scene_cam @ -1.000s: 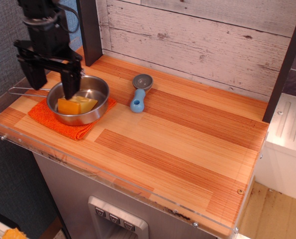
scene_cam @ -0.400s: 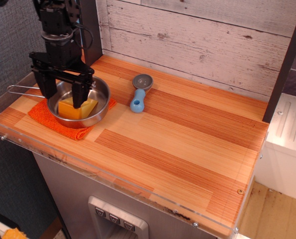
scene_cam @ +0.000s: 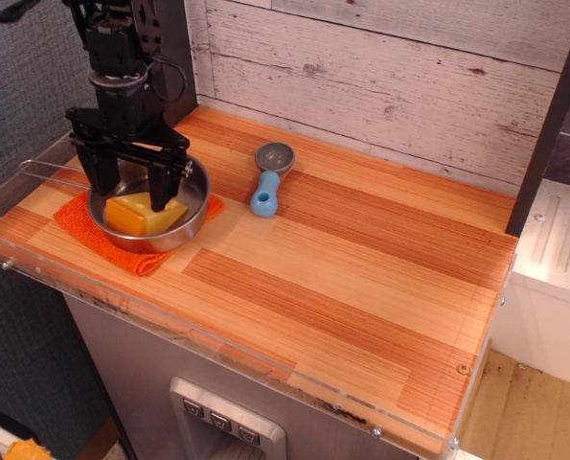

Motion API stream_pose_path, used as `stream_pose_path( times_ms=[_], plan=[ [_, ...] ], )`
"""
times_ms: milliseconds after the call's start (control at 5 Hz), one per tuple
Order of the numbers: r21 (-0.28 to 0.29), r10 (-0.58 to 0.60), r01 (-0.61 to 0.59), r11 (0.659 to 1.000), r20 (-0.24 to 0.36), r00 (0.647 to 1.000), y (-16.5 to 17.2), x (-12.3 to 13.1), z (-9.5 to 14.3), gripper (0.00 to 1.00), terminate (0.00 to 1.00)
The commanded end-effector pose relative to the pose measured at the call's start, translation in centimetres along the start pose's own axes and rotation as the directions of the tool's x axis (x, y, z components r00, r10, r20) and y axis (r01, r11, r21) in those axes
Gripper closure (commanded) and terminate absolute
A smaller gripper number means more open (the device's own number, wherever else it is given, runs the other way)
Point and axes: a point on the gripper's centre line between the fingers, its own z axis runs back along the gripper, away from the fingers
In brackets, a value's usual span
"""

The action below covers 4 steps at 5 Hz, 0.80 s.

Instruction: Just adjust the cheese inside the pan.

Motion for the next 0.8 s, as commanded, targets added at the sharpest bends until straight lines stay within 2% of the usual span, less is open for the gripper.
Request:
stream_pose_path(
  times_ms=[0, 400, 600],
  plan=[
    [-0.027, 0.004, -0.003, 1.0, 0.044, 0.999, 0.4, -0.08, 1.89, 0.0, 0.0],
    [-0.028, 0.002, -0.001, 1.0, 0.041, 0.999, 0.46, -0.07, 1.76, 0.0, 0.0],
    [-0.017, 0.0, 0.0, 1.0, 0.022, 1.0, 0.36, -0.11, 1.17, 1.0, 0.0]
  ],
)
